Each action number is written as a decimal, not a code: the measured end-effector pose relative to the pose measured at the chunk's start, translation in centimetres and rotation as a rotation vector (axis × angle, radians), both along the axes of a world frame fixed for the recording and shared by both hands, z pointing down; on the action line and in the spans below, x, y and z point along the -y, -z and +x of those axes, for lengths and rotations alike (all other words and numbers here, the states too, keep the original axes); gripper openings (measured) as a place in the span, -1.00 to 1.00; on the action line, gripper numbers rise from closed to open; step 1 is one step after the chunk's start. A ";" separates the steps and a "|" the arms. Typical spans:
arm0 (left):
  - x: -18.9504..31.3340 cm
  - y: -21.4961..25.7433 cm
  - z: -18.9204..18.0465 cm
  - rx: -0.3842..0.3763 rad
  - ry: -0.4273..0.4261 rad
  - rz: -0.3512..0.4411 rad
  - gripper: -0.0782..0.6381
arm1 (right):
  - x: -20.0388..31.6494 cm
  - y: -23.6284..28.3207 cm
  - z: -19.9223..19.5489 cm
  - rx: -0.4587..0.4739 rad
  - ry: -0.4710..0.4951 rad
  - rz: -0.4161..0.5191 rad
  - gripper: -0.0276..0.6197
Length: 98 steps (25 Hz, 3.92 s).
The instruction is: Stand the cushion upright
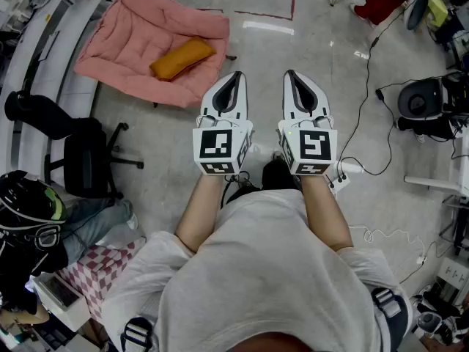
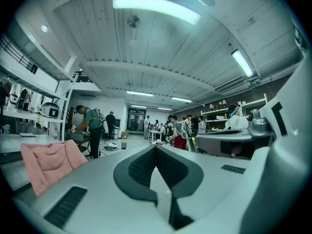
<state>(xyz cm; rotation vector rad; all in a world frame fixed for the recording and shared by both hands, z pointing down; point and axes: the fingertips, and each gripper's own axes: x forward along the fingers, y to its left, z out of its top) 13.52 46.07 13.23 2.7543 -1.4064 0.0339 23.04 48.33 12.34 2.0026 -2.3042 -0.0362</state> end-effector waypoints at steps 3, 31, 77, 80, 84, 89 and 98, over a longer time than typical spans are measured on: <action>1.2 -0.6 0.4 0.012 0.008 -0.014 -0.74 | 1.6 -0.7 0.1 0.004 0.021 -0.021 -0.89; 22.6 -8.8 -0.9 0.195 0.345 -0.270 -0.74 | 28.5 -10.6 -1.5 0.160 0.454 -0.260 -0.89; 42.9 -28.6 -26.1 0.569 -0.280 -0.553 -0.74 | 40.0 -34.0 -29.4 0.031 0.470 -0.914 -0.89; 45.2 -30.6 -27.9 0.607 -0.270 -0.628 -0.74 | 42.3 -37.0 -31.6 0.166 0.489 -0.991 -0.89; 48.6 -35.1 -28.3 0.614 -0.233 -0.756 -0.74 | 45.4 -41.0 -31.2 0.184 0.488 -1.033 -0.89; 51.7 -41.9 -26.5 0.685 -0.267 -0.830 -0.74 | 47.5 -46.2 -28.2 0.034 0.501 -1.039 -0.89; 55.9 -51.8 -27.0 0.768 -0.357 -0.920 -0.74 | 50.3 -55.1 -25.8 0.210 0.267 -1.081 -0.89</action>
